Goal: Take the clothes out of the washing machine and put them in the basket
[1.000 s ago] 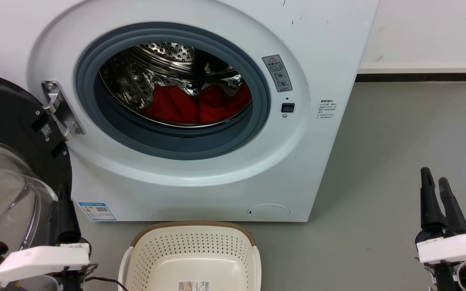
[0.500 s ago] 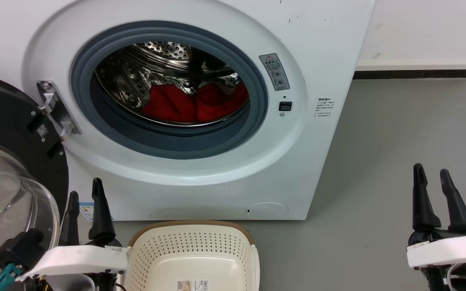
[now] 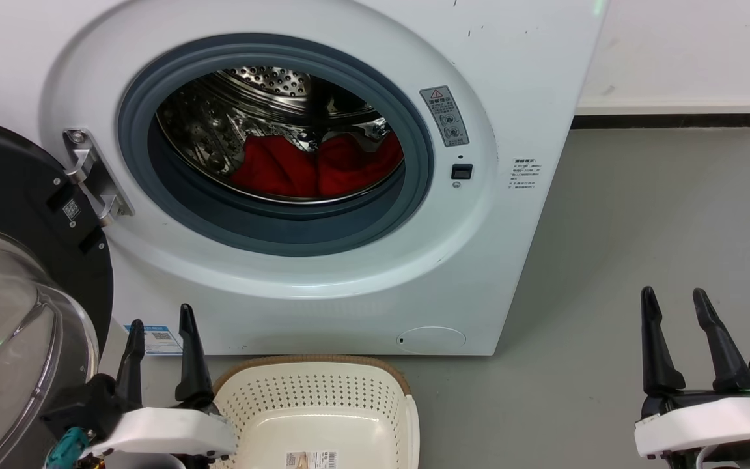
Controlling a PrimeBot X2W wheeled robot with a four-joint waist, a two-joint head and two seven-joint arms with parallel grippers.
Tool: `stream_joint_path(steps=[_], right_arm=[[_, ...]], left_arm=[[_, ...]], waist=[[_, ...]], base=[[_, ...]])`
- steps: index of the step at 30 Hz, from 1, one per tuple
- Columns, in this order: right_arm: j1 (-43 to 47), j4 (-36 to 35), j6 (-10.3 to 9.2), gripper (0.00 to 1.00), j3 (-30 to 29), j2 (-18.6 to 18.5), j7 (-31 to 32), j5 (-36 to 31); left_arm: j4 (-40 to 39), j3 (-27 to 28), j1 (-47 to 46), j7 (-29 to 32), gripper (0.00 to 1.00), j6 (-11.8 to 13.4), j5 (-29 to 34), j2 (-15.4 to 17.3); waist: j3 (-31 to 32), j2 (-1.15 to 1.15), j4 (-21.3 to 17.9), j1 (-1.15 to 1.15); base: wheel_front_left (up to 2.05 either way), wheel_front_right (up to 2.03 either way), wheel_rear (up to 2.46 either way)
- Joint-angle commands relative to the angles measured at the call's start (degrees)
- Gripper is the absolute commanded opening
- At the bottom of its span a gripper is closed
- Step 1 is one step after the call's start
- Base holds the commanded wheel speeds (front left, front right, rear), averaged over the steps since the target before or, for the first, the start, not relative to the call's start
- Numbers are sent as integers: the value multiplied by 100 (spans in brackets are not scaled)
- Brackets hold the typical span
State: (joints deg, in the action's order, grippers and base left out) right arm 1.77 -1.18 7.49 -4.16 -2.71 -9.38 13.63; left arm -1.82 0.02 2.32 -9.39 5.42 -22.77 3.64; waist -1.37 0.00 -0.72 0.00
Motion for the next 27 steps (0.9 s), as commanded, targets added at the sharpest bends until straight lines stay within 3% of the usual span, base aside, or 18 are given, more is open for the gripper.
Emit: stream_joint_path(steps=[1, 15, 19, 27], right_arm=[[13, -31, 0, 100, -14, -27, -41, -139], [99, 351, -1, 100, -223, -27, -249, -907], [130, 333, -1, 100, -228, -27, -295, -1148], [173, 276, -1, 100, -163, -27, -394, -1595]], left_arm=[[-44, -25, 25, -45, 100, 25, 108, 46], [109, -725, 170, -256, 100, 203, 943, 382], [272, -781, 155, -307, 100, 126, 1068, 432], [266, -909, 175, -396, 100, 233, 1494, 468]], waist=[[1, 0, 1, 0], [59, 0, -37, 0], [67, 0, -38, 0], [68, 0, -33, 0]], base=[[0, 0, 0], [0, 0, 0], [0, 0, 0], [0, 0, 0]])
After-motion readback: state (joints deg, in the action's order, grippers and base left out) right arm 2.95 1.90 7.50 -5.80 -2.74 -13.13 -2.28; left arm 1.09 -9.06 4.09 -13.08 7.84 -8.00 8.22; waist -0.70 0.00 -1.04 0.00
